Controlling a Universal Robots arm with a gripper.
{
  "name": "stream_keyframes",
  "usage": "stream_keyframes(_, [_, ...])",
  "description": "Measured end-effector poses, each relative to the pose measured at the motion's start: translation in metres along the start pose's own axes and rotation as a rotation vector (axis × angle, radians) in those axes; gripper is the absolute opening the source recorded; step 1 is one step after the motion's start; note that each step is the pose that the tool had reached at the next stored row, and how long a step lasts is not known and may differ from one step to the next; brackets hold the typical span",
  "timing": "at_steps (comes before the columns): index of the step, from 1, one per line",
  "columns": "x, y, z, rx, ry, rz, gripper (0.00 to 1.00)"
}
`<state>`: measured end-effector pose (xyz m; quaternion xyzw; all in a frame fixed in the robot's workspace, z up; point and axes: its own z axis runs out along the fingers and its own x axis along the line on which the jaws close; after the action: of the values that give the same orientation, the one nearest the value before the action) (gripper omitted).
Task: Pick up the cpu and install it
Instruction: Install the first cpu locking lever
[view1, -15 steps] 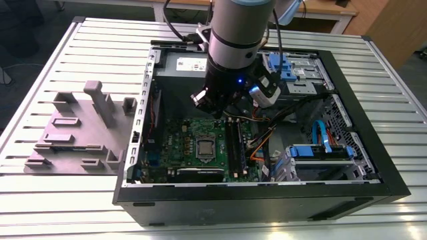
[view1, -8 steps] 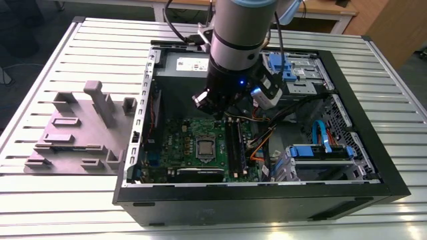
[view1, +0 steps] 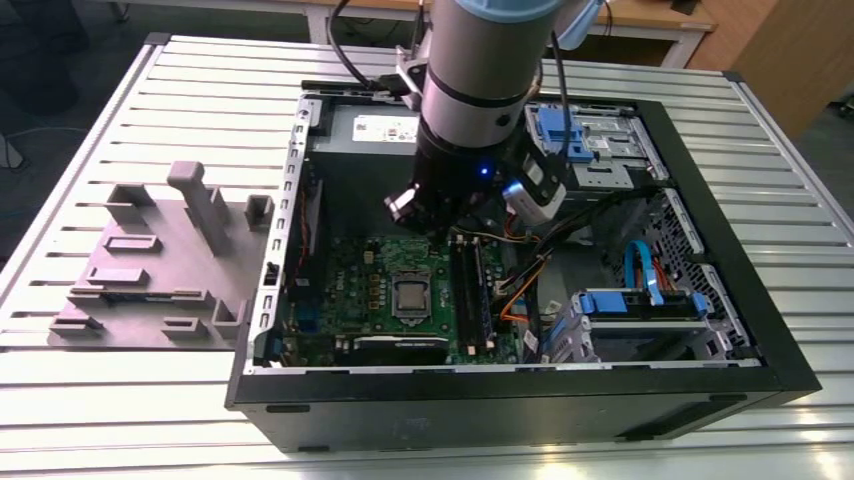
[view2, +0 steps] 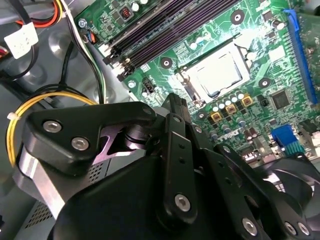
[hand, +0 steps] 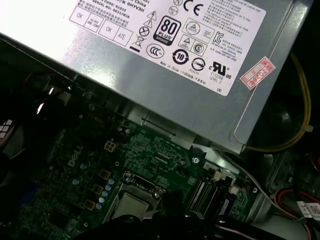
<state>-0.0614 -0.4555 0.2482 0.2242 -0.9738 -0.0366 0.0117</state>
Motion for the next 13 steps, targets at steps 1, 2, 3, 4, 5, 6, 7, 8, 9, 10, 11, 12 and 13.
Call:
stream_keyframes(1, [0.0003,-0.0007,0.0001,0.0000,0.0000,0.001,0.10])
stream_keyframes(2, [0.0007,-0.0015,0.0002,0.0000,-0.0001,0.001,0.10])
stream_keyframes(3, [0.0010,-0.0023,0.0002,-0.0001,-0.0001,0.002,0.10])
stream_keyframes(4, [0.0014,-0.0033,0.0003,-0.0002,0.0000,0.003,0.10])
stream_keyframes(5, [0.0017,-0.0043,0.0003,-0.0003,0.0003,0.004,0.10])
stream_keyframes(6, [0.0020,-0.0052,0.0004,-0.0002,0.0004,0.005,0.10])
stream_keyframes(7, [0.0023,-0.0059,0.0005,-0.0002,0.0005,0.006,0.10])
stream_keyframes(8, [0.0023,-0.0065,0.0008,-0.0001,0.0004,0.007,0.10])
stream_keyframes(9, [0.0021,-0.0070,0.0014,-0.0001,0.0002,0.008,0.10])
stream_keyframes(10, [0.0020,-0.0074,0.0020,0.0000,0.0002,0.009,0.10])
stream_keyframes(11, [0.0020,-0.0078,0.0027,0.0002,0.0002,0.010,0.10])
stream_keyframes(12, [0.0021,-0.0082,0.0035,0.0004,0.0002,0.012,0.10])
stream_keyframes(13, [0.0022,-0.0085,0.0043,0.0006,0.0002,0.013,0.10])
